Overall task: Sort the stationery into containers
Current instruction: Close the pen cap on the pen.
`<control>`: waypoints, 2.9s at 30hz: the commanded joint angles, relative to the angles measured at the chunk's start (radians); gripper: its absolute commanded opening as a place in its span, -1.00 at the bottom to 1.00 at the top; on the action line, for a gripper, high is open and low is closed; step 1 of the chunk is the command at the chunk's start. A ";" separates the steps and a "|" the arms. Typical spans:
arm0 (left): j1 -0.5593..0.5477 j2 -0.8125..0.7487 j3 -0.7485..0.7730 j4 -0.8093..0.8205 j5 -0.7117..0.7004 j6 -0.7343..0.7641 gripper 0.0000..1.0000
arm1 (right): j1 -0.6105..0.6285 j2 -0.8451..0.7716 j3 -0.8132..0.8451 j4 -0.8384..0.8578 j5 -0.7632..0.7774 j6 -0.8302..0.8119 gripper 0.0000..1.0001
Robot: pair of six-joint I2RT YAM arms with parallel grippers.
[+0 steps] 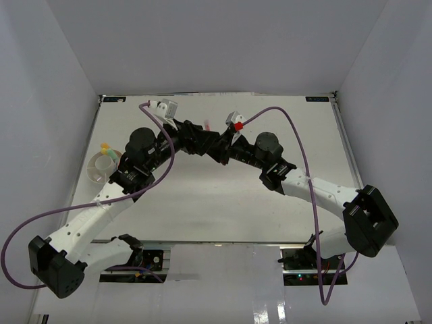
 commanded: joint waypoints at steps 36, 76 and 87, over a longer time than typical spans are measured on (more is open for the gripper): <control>0.022 0.095 0.143 -0.033 0.065 0.109 -0.31 | -0.002 -0.003 0.003 0.005 0.003 -0.024 -0.84; -0.021 0.113 -0.202 0.224 0.247 -0.298 -1.00 | -0.004 -0.007 0.311 0.114 0.027 -0.040 -0.85; -0.064 0.147 -0.195 0.229 0.266 -0.307 -1.00 | -0.004 0.029 0.391 0.088 0.020 -0.070 -0.85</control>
